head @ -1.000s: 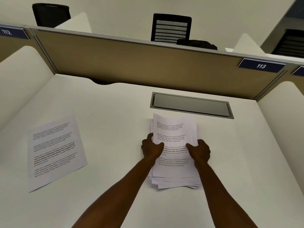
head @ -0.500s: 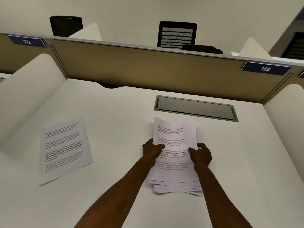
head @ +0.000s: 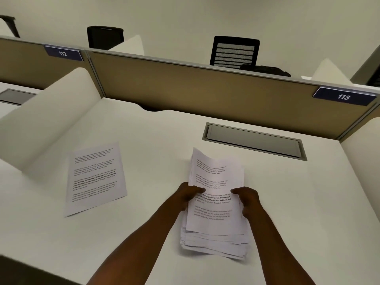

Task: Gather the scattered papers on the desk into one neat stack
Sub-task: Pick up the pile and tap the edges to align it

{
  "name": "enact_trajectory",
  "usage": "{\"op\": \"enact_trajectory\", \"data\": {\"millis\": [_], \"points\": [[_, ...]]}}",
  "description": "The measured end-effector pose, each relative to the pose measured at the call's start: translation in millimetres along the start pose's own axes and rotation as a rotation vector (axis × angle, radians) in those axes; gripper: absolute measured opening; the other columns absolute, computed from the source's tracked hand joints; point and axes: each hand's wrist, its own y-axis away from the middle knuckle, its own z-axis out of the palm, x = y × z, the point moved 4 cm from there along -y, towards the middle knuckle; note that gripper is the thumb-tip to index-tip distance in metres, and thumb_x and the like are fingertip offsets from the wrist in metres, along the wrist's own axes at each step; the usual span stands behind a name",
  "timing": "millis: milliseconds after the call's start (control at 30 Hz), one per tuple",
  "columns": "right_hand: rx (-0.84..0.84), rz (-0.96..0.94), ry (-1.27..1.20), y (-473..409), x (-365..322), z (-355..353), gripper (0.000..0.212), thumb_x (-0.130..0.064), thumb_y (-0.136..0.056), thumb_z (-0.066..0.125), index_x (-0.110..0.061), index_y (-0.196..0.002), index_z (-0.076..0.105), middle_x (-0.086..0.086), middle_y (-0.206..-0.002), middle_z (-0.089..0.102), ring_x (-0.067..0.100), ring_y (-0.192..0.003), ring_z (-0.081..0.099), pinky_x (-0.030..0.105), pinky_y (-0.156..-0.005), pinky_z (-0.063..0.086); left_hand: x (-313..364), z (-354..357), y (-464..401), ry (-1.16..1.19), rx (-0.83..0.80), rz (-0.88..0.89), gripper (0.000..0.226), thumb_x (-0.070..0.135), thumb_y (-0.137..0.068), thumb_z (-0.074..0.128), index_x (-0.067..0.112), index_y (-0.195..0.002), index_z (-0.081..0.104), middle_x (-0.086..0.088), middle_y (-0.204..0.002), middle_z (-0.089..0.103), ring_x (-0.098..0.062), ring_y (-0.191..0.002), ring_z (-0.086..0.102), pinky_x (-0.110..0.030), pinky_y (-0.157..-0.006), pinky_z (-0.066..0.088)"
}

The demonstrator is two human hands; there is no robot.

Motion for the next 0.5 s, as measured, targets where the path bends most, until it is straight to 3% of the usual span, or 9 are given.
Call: {"op": "enact_trajectory", "data": {"millis": [100,233,367,500], "points": [[-0.105,-0.135,0.064,18,3,25,0.029,0.012,-0.082,0.056,-0.004,-0.103,0.07,0.021,-0.105,0.071,0.037,-0.09,0.066,0.057,-0.091,0.054,-4,-18,13,-0.044,0.025,0.082,0.044,-0.005,-0.088,0.066,-0.002,-0.131,0.058,-0.027,-0.127,0.064,-0.044,-0.116,0.062,-0.056,-0.1,0.05],[-0.21,-0.341,0.072,47,-20,60,0.031,0.001,-0.088,0.06,-0.024,-0.105,0.067,0.006,-0.103,0.073,0.029,-0.091,0.071,0.039,-0.072,0.062,15,-59,44,-0.089,0.156,0.299,0.046,0.005,-0.089,0.069,0.005,-0.134,0.058,-0.018,-0.128,0.066,-0.035,-0.113,0.066,-0.054,-0.099,0.053],[-0.323,-0.549,0.014,87,-44,102,0.031,-0.01,-0.091,0.063,-0.036,-0.108,0.063,-0.008,-0.103,0.073,0.012,-0.087,0.072,0.024,-0.062,0.06,50,-98,90,-0.088,0.236,0.522,0.048,0.016,-0.085,0.077,0.012,-0.13,0.061,-0.009,-0.121,0.071,-0.025,-0.105,0.071,-0.046,-0.089,0.06],[-0.421,-0.714,-0.035,120,-53,138,0.041,-0.015,-0.088,0.063,-0.02,-0.128,0.056,0.002,-0.116,0.069,0.017,-0.098,0.068,0.03,-0.075,0.06,66,-137,123,-0.078,0.361,0.651,0.045,0.021,-0.081,0.078,0.013,-0.123,0.065,-0.008,-0.115,0.074,-0.027,-0.102,0.072,-0.047,-0.084,0.061]]}}
